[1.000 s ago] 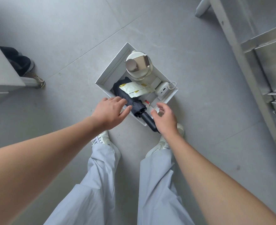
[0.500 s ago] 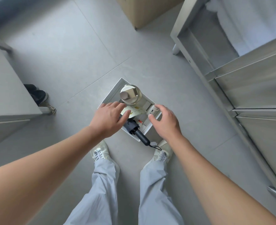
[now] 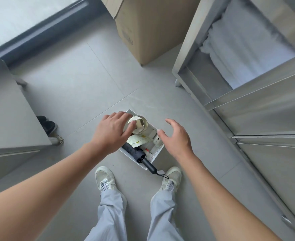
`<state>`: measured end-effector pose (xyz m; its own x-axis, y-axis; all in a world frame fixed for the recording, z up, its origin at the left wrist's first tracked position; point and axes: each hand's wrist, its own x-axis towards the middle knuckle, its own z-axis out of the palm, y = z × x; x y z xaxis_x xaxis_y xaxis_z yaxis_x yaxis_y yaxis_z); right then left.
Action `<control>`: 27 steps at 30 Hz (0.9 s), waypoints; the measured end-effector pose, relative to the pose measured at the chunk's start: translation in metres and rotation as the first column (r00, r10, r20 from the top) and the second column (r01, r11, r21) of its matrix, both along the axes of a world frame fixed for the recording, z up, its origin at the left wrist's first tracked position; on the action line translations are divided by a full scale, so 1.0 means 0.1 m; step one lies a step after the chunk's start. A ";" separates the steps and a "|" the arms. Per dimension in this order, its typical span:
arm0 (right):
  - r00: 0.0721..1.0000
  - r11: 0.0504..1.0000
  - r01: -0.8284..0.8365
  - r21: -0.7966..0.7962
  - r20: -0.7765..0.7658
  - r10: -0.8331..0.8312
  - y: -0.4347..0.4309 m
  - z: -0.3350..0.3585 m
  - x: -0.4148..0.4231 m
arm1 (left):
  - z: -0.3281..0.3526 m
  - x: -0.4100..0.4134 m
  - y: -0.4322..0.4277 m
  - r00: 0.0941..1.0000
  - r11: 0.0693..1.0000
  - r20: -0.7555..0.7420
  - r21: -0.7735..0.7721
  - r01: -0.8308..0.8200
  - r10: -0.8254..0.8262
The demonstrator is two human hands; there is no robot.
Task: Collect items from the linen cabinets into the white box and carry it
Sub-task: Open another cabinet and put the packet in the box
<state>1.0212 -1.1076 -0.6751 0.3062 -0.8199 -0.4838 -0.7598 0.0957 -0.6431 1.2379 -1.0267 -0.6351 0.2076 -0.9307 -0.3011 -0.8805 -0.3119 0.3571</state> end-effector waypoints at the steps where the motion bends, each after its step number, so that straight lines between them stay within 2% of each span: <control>1: 1.000 1.000 0.013 -0.003 0.003 -0.013 -0.04 0.05 -0.03 | 0.05 0.00 -0.05 1.000 1.000 0.004 -0.006 -0.002 0.002; 10: 0.967 0.960 0.255 -0.117 0.059 -0.249 -0.66 0.51 -0.62 | 0.45 -0.53 -0.76 0.988 0.987 -0.009 -0.034 0.154 -0.155; 17: 0.866 0.860 0.492 -0.134 0.178 -0.468 -1.01 0.86 -1.19 | 0.81 -1.08 -1.33 0.978 0.974 -0.023 -0.101 0.205 -0.208; 27: 0.790 0.809 0.573 -0.135 0.355 -0.500 -1.36 1.28 -1.25 | 1.14 -1.35 -1.91 0.967 0.958 -0.037 -0.154 0.243 -0.251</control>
